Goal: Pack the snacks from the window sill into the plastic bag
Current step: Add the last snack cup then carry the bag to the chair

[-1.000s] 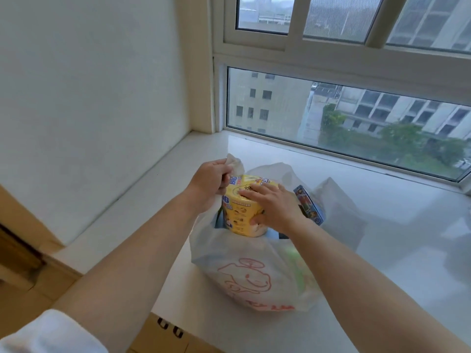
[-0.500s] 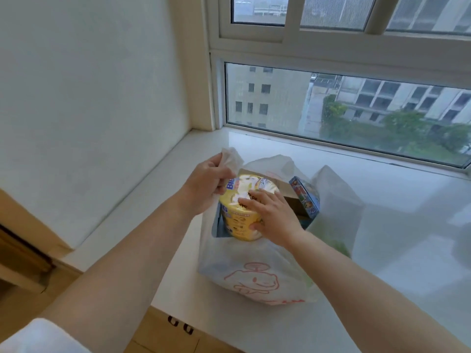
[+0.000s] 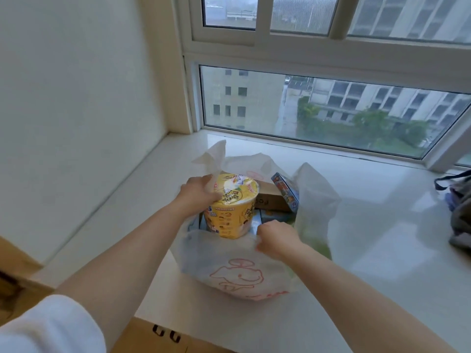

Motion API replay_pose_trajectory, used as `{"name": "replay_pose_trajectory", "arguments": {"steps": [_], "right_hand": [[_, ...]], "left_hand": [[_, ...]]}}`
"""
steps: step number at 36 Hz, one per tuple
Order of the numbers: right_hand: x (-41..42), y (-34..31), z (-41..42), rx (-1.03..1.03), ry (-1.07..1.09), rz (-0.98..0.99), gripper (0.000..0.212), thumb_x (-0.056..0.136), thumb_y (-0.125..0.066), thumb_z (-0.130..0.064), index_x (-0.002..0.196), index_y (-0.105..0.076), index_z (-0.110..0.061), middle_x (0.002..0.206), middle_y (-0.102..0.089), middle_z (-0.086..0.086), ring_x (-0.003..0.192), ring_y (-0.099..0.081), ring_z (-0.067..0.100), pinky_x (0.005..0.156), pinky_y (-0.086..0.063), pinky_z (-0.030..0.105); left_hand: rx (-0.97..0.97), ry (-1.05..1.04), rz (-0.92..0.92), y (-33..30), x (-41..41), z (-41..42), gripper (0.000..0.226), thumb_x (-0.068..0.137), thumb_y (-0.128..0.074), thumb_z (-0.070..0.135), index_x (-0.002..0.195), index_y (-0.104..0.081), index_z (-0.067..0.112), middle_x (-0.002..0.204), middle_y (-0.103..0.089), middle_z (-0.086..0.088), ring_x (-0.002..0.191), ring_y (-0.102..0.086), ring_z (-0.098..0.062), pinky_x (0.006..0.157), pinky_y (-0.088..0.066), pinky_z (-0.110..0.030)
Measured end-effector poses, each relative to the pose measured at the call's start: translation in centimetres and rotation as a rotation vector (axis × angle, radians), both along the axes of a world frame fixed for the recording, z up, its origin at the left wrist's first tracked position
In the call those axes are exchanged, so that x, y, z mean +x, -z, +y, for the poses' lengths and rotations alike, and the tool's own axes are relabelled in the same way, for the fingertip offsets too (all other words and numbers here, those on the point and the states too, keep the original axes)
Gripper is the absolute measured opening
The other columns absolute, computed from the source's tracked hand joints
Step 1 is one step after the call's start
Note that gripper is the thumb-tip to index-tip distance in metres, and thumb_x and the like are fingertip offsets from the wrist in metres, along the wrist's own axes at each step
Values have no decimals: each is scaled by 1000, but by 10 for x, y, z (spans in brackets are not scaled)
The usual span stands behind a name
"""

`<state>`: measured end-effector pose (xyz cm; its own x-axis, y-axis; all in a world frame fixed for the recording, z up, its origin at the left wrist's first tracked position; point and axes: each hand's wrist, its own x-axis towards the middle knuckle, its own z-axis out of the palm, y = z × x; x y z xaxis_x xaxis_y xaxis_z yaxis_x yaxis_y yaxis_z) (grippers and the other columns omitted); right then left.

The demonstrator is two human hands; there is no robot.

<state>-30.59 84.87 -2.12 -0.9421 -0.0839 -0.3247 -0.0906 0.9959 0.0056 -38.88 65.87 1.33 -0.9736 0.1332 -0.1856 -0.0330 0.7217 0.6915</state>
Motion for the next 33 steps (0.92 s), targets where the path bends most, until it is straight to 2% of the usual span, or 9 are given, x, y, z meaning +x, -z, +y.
{"name": "replay_pose_trajectory", "arguments": {"steps": [4,7,10,16,22,25,28,31,33], "right_hand": [[11,-15,6,-322,-72,-60,17,91,-53,-26,95,-68,-20,91,-63,-2,85,-54,16,72,-46,30],[25,-33,16,-562,-137,-31,20,90,-62,-26,70,-58,-27,66,-50,-16,63,-43,2,60,-35,18],[40,-37,25,-575,-189,35,38,91,-61,-25,59,-40,-33,61,-44,-17,56,-42,-2,56,-32,13],[44,-12,32,-610,-248,379,23,85,-64,-26,67,-49,-21,59,-38,-17,57,-37,9,50,-24,12],[50,-16,37,-601,-333,378,21,85,-65,-25,70,-65,-11,67,-64,-1,58,-42,2,53,-27,4],[41,-29,40,-741,-66,580,35,82,-56,-42,68,-64,-11,63,-57,-3,55,-43,6,52,-35,16],[17,-45,54,-747,308,849,20,82,-65,-32,88,-65,-12,82,-58,1,70,-53,12,63,-39,21],[-10,-50,71,-555,621,613,51,85,-62,-36,126,-49,-9,125,-48,11,115,-45,26,93,-39,34],[-20,-48,79,-439,759,458,67,83,-59,-45,134,-39,-6,133,-45,14,123,-40,31,98,-38,38]], "left_hand": [[-27,-10,-99,-3,-11,5,63,84,-66,43,139,-44,22,132,-56,-6,116,-55,-26,86,-47,-32],[-45,-15,-135,-6,-18,9,72,81,-67,48,142,-40,20,137,-53,-6,120,-52,-26,90,-46,-32],[-21,-10,-89,-12,-20,23,83,77,-70,50,145,-35,19,142,-46,-9,124,-49,-28,91,-45,-32],[-255,324,78,-11,15,83,81,85,-55,58,148,-26,16,154,-16,-9,142,-21,-26,114,-25,-40],[-301,170,-76,-2,-16,76,59,94,-40,54,142,-39,19,141,-38,-17,123,-45,-34,88,-41,-32],[-267,202,-34,1,-7,85,52,97,-37,49,144,-36,26,145,-33,-15,130,-38,-31,100,-36,-34],[-211,149,12,2,-3,85,47,97,-41,43,140,-44,23,149,-32,-11,136,-32,-28,107,-30,-35],[-258,141,133,4,-3,84,42,97,-39,44,131,-54,23,149,-34,-3,135,-35,-24,104,-34,-33],[-230,112,249,1,3,86,40,98,-37,43,122,-61,21,144,-40,-2,125,-45,-25,95,-39,-35]]}}
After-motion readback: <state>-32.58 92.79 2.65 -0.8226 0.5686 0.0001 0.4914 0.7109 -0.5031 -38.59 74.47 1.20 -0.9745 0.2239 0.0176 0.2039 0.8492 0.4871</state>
